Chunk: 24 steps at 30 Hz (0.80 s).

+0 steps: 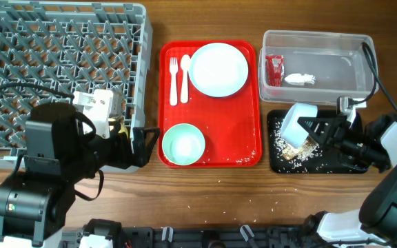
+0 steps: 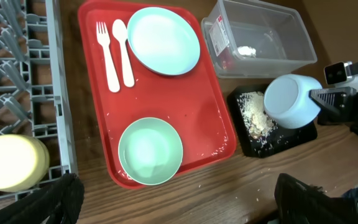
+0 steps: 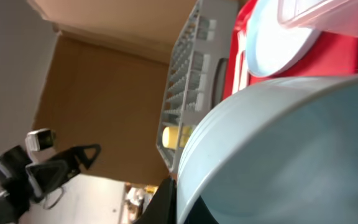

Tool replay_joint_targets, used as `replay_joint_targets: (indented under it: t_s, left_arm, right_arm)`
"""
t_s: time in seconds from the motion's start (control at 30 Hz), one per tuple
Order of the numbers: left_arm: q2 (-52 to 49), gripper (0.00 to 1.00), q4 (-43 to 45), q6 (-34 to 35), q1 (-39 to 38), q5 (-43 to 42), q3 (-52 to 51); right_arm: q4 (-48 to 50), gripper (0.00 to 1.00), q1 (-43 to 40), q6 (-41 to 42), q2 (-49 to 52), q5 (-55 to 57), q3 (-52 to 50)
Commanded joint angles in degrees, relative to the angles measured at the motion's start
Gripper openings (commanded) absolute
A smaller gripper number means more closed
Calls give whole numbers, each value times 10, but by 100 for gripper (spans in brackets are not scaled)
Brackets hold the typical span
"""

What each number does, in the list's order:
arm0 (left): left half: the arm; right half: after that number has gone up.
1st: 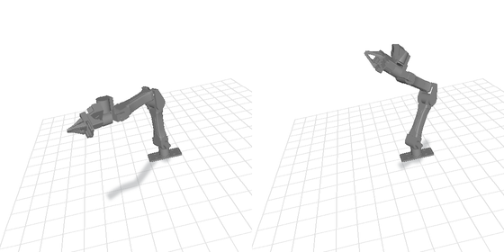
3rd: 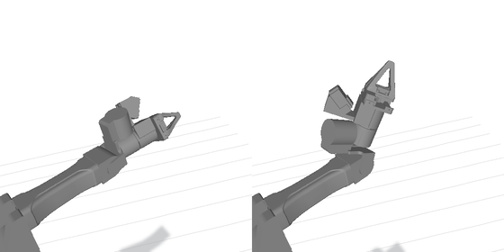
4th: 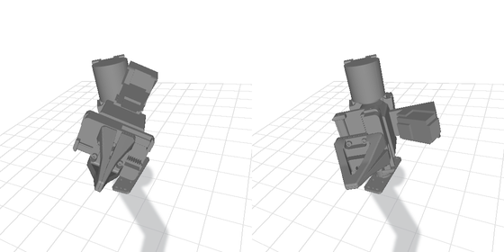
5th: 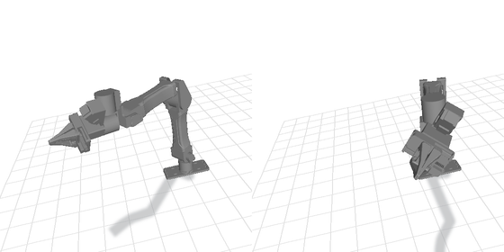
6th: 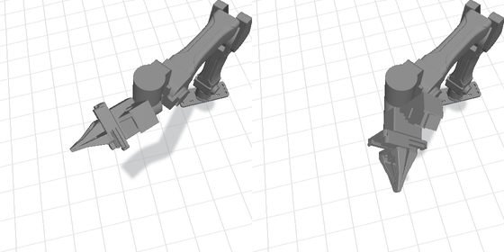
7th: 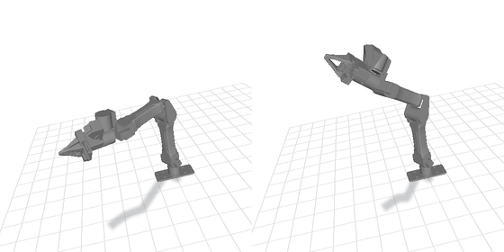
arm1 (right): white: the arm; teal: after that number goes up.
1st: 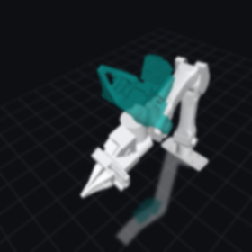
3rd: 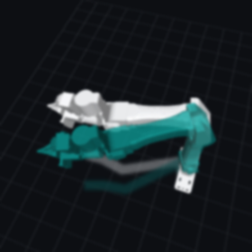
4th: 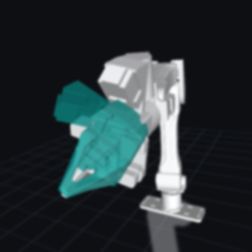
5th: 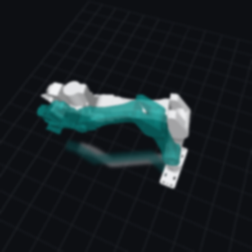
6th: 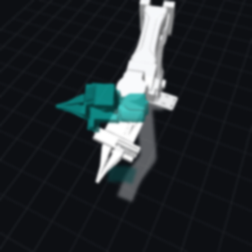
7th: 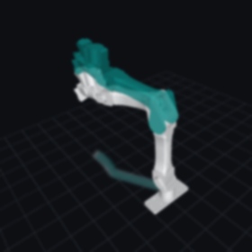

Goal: Sort waste into correct bins and load items into the dishwasher rack
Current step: 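Tip the bowl to dump food scraps onto the black tray, then set the empty bowl back on the red tray and withdraw the right gripper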

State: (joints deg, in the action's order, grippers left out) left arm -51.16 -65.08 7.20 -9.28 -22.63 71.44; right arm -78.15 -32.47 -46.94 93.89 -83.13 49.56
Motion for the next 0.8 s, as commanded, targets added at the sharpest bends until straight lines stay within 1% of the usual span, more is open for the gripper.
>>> replay_joint_targets:
  t_s: [0.0,0.03,0.1,0.13,0.2,0.23,0.3,0.33,0.37,0.4,0.43,0.47,0.5,0.6,0.63,0.7,0.77]
  left_arm:
    - [2,100,1,5,-3,-9,7]
    - [2,100,1,5,-3,-9,7]
    - [2,100,1,5,-3,-9,7]
    - [2,100,1,5,-3,-9,7]
    - [2,100,1,5,-3,-9,7]
    - [2,100,1,5,-3,-9,7]
    - [2,100,1,5,-3,-9,7]
    - [2,100,1,5,-2,-9,7]
    - [2,100,1,5,-3,-9,7]
    - [2,100,1,5,-3,-9,7]
    - [2,100,1,5,-3,-9,7]
    - [2,100,1,5,-3,-9,7]
    - [2,100,1,5,-3,-9,7]
    - [2,100,1,5,-2,-9,7]
    - [2,100,1,5,-2,-9,7]
    - [2,100,1,5,-3,-9,7]
    - [2,100,1,5,-3,-9,7]
  right_arm:
    - [44,4,0,35,-32,17,5]
    - [70,4,1,107,-32,28,8]
    - [39,5,5,80,-45,45,30]
    - [38,5,8,95,-61,67,43]
    - [51,4,8,159,-88,99,66]
    - [39,4,13,156,-108,111,88]
    - [18,4,51,145,-164,163,142]
    - [11,4,78,148,-185,171,163]
    - [17,4,114,194,-209,207,187]
    - [36,4,150,267,-227,268,202]
    - [57,4,189,334,-244,337,209]
    - [81,4,249,415,-265,440,210]
    - [98,5,367,514,-284,587,210]
    - [114,4,551,673,-270,767,209]
    - [125,4,621,730,-246,838,209]
    - [172,4,704,759,-179,868,209]
    - [207,5,737,774,-106,870,209]
